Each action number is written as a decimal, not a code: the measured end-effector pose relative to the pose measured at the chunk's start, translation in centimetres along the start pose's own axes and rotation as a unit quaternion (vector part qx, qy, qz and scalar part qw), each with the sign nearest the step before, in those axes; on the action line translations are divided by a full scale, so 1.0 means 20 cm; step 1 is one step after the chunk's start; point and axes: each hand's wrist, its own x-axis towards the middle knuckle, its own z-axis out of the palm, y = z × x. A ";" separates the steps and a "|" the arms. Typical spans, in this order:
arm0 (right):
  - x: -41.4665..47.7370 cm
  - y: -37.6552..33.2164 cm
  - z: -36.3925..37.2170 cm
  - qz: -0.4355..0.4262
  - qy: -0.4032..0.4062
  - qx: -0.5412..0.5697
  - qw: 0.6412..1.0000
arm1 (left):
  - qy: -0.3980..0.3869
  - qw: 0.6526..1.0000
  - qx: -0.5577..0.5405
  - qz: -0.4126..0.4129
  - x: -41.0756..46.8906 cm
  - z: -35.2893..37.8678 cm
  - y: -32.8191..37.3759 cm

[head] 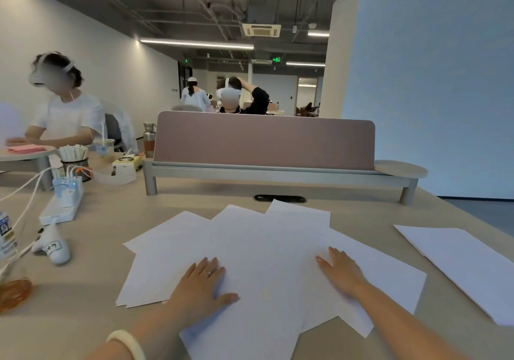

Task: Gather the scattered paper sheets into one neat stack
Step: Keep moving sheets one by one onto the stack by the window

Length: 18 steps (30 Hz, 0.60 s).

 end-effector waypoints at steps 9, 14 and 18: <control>-0.04 -0.15 0.07 0.005 0.013 0.015 1.000 | 0.078 0.983 -0.066 -0.152 0.13 0.10 0.16; -0.05 -0.25 0.08 0.013 -0.023 0.127 0.992 | 0.064 0.980 -0.111 -0.150 0.17 0.09 0.25; -0.04 -0.23 0.00 0.015 -0.017 0.305 0.952 | 0.027 0.967 -0.223 -0.122 0.19 0.01 0.25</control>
